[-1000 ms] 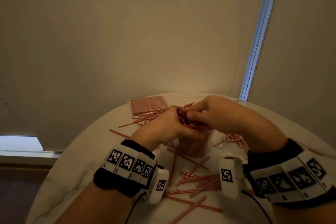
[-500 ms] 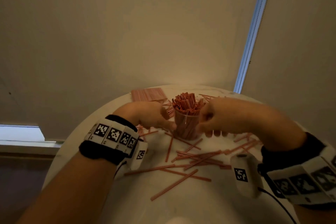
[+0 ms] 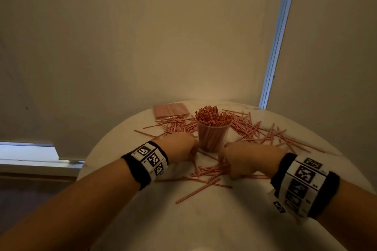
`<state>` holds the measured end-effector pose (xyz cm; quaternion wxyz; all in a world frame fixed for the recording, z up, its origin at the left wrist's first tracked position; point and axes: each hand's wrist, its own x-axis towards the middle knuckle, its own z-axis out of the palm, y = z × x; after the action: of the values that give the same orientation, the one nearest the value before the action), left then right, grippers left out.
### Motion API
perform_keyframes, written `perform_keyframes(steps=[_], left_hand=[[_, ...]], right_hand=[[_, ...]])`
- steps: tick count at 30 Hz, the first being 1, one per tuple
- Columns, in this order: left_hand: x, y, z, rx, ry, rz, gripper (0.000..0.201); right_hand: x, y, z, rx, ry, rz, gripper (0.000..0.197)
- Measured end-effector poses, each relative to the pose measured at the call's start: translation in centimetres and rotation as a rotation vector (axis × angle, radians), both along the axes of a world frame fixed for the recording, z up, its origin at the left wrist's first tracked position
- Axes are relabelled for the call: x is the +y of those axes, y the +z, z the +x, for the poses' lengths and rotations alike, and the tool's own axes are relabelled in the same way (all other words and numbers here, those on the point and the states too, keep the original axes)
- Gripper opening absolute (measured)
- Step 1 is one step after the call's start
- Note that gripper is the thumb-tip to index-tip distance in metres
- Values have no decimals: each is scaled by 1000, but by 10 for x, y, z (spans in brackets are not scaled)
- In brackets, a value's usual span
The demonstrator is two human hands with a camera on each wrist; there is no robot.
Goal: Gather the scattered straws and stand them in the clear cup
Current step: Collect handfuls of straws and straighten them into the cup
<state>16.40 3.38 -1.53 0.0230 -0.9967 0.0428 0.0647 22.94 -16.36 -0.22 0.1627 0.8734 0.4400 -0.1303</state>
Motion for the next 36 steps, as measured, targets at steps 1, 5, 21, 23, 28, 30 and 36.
perform_keyframes(steps=[1,5,21,23,28,30,36], left_hand=[[0,-1,-4,-1,-9,0,21],[0,-5,-21,-12,-45,5,22],[1,-12,-46,68,-47,-131,61],[0,-12,-43,72,-45,-130,69],[-2,-12,-43,17,-25,-114,44],[-4,-11,-45,-5,-37,-111,31],[-13,-4,-52,-13,-96,9,23]], right_hand=[[-2,-3,-1,-30,30,32,40],[-11,-9,-6,-71,91,81,16],[-17,-12,-20,-78,60,144,11],[-17,-12,-21,-85,61,139,15],[-14,-12,-24,-94,38,86,20],[-14,-14,-25,-99,27,92,20],[-16,-12,-29,-125,49,85,21]])
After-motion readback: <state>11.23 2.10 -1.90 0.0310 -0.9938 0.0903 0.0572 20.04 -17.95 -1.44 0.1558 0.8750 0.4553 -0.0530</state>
